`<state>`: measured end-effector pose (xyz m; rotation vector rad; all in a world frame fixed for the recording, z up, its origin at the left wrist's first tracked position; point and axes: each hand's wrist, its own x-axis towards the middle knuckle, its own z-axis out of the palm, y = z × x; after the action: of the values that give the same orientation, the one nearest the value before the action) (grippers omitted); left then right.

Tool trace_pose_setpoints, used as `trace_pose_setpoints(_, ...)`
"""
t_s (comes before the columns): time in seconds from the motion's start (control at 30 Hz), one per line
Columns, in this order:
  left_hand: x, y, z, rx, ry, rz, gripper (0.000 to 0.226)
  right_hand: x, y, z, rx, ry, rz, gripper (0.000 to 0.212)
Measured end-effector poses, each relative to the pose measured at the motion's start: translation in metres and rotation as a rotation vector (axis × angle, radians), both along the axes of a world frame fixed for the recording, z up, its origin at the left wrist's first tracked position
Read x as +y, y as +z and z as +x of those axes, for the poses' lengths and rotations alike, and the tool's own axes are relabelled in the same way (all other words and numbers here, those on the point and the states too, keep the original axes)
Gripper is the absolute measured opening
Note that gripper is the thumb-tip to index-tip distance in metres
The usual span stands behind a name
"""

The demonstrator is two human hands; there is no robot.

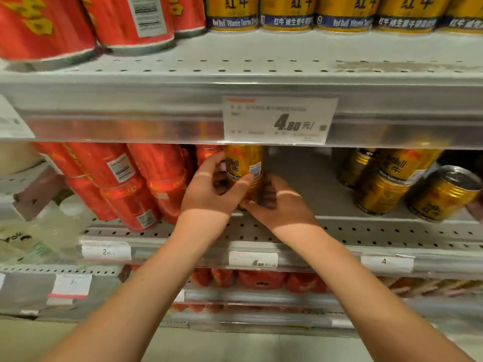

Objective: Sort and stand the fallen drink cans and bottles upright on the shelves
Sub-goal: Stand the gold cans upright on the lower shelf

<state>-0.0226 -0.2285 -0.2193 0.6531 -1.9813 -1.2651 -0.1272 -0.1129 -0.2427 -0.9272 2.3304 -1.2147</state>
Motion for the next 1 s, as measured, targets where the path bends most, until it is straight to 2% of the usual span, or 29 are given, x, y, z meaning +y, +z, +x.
trace_pose_setpoints(0.23,-0.004,0.002,0.011,0.000,-0.029,0.032,0.049,-0.017,-0.003,0.015,0.000,-0.045,-0.017,0.061)
trace_pose_setpoints(0.4,-0.001,0.007,0.012,-0.030,-0.020,0.061,0.055,-0.012,-0.001,0.016,-0.016,-0.011,0.023,0.064)
trace_pose_setpoints(0.5,0.003,0.008,0.012,-0.013,0.012,0.098,0.056,0.003,0.002,0.017,0.038,-0.040,0.061,0.070)
trace_pose_setpoints(0.57,0.015,0.002,0.021,0.010,0.092,0.099,0.061,0.026,0.005,0.014,0.125,-0.141,-0.031,0.053)
trace_pose_setpoints(0.63,0.038,-0.007,0.034,0.018,0.165,0.028,0.054,0.058,0.009,0.008,0.162,-0.252,-0.239,0.031)
trace_pose_setpoints(0.7,0.063,-0.010,0.036,-0.012,0.123,-0.019,0.038,0.092,0.015,-0.002,0.194,-0.376,-0.380,0.022)
trace_pose_setpoints(0.8,0.090,-0.010,0.006,-0.069,0.005,-0.020,0.031,0.132,0.018,-0.026,0.225,-0.496,-0.440,0.019)
trace_pose_setpoints(0.9,0.115,-0.001,-0.040,-0.115,-0.092,-0.019,0.040,0.162,0.015,-0.053,0.232,-0.544,-0.349,0.018)
trace_pose_setpoints(1.0,0.143,0.014,-0.084,-0.174,-0.137,0.036,0.061,0.182,0.008,-0.075,0.244,-0.527,-0.060,0.048)
